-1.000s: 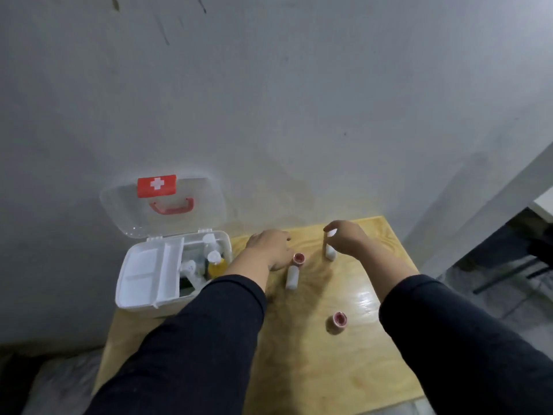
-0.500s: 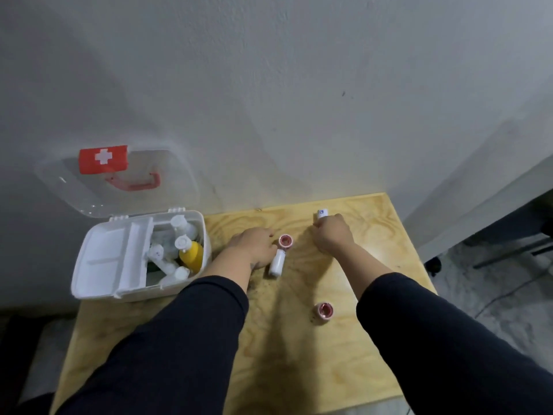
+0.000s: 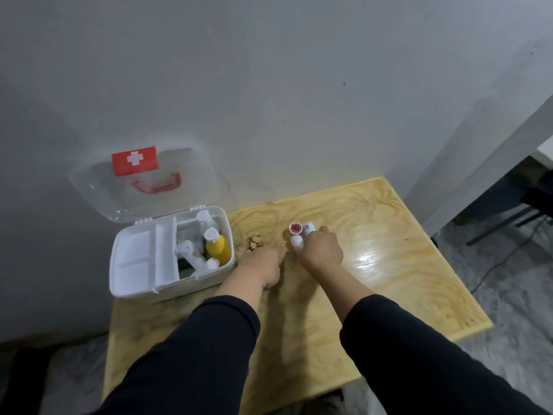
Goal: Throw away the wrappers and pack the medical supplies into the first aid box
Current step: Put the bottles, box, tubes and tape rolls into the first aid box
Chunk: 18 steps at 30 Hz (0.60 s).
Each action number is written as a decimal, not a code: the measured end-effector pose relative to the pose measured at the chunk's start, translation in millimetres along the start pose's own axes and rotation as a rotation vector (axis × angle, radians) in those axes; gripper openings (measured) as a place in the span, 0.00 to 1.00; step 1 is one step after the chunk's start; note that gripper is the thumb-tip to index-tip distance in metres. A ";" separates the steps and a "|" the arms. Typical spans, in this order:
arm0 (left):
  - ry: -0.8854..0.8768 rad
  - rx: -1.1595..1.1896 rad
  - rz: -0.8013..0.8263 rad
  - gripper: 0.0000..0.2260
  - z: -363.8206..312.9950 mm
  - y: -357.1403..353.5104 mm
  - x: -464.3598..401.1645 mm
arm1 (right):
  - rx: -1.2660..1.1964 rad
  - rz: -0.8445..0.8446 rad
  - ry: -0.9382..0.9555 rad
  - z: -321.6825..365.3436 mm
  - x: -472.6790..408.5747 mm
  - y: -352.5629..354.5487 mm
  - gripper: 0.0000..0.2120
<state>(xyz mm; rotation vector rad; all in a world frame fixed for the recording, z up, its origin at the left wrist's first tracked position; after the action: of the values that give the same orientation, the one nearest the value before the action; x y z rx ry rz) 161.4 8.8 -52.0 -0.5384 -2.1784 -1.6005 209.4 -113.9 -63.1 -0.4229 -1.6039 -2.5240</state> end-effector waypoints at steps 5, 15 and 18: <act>-0.053 0.003 0.021 0.15 -1.5 7.1 12.1 | -0.001 0.073 -0.005 -7.2 0.3 13.1 0.24; -0.077 0.180 -0.222 0.17 20.9 78.4 76.9 | -0.124 0.041 0.176 72.1 51.7 86.4 0.16; -0.006 0.243 -0.320 0.17 51.8 89.4 107.9 | -0.130 0.041 0.265 112.2 68.9 86.7 0.20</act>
<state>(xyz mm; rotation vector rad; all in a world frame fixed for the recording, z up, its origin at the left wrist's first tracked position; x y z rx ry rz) 111.4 91.7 61.8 -0.1255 -2.5159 -1.4474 184.2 -46.9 77.3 -0.1246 -1.3286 -2.5351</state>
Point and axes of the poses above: each hand's wrist, its own x-axis away from the middle knuckle, its own y-axis out of the back of the hand, z = x × y, the point moved 3 cm from there along -x, towards the middle knuckle, and after that the axes turned 6 degrees about -y, right-handed, at the moved point
